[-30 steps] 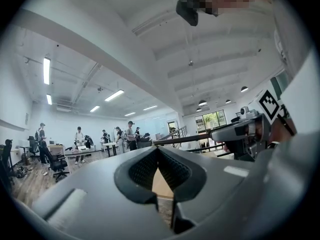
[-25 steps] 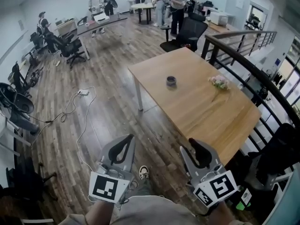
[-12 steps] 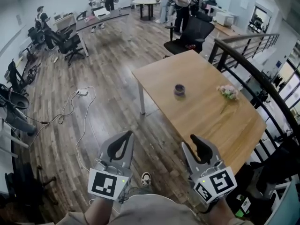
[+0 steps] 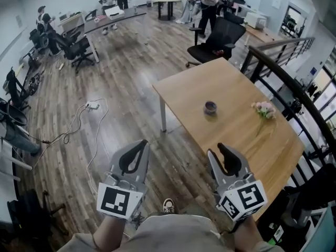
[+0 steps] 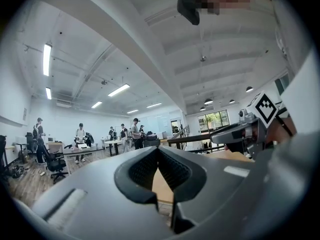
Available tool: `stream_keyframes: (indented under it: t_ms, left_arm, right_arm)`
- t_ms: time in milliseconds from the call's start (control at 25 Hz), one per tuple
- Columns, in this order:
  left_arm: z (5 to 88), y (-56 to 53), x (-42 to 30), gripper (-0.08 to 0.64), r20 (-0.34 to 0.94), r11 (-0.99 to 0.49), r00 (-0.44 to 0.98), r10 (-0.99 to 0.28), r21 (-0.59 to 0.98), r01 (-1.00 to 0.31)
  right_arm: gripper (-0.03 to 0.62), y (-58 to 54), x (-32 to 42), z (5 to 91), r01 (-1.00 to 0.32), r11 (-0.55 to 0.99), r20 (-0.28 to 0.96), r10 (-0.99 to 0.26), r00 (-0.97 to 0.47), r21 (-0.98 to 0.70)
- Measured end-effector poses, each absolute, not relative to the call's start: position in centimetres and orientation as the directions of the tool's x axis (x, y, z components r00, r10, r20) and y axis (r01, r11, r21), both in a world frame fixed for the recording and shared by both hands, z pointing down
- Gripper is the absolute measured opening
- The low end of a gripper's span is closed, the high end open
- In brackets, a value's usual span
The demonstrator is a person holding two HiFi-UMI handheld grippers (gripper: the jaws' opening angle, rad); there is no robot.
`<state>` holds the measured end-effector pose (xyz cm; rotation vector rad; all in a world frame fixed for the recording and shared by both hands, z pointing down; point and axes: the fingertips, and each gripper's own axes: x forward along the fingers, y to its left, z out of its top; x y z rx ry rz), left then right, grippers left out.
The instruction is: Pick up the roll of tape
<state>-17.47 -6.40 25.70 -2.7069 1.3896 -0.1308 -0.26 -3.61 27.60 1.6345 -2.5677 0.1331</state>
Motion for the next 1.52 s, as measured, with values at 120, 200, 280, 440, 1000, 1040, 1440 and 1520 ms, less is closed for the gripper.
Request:
stream_keyframes:
  t_ms: [120, 200, 280, 440, 1000, 1040, 1440, 1520]
  left_arm:
    - [26.0, -8.6, -17.7, 0.002, 0.035, -0.582, 0.582, -0.813, -0.104, -0.807]
    - [26.2, -10.1, -17.7, 0.002, 0.030, -0.577, 0.578, -0.816, -0.113, -0.809]
    - [26.6, -11.6, -17.4, 0.002, 0.029, -0.578, 0.579, -0.815, -0.107, -0.809]
    - [27.8, -14.9, -16.5, 0.002, 0.064, -0.576, 0.572, -0.818, -0.082, -0.814]
    - [30.1, -28.2, -12.4, 0.002, 0.118, -0.540, 0.530, -0.840, -0.079, -0.838]
    - [30.4, -28.8, -12.0, 0.002, 0.120, -0.541, 0.531, -0.839, -0.074, -0.838]
    - [32.2, -34.4, -9.4, 0.002, 0.169, -0.478, 0.461, -0.871, -0.074, -0.875]
    - [32.9, -35.1, -9.0, 0.002, 0.182, -0.477, 0.459, -0.869, -0.066, -0.877]
  right_arm:
    - [0.112, -5.8, 0.1, 28.3, -0.908, 0.419, 0.153, -0.897, -0.415, -0.003]
    - [0.112, -7.3, 0.7, 28.8, -0.910, 0.415, 0.167, -0.897, -0.408, 0.007]
    - [0.112, -8.8, 1.2, 29.4, -0.913, 0.407, 0.178, -0.899, -0.401, -0.001]
    - [0.112, -12.4, 2.2, 30.8, -0.918, 0.396, 0.203, -0.897, -0.393, -0.025]
    - [0.112, -26.2, 7.1, 35.6, -0.912, 0.404, 0.328, -0.855, -0.402, -0.064]
    - [0.112, -27.0, 7.5, 36.2, -0.911, 0.408, 0.341, -0.849, -0.405, -0.066]
    - [0.112, -33.4, 10.7, 40.3, -0.892, 0.443, 0.410, -0.799, -0.441, -0.095]
    - [0.112, -34.2, 11.1, 41.0, -0.889, 0.446, 0.425, -0.788, -0.444, -0.103]
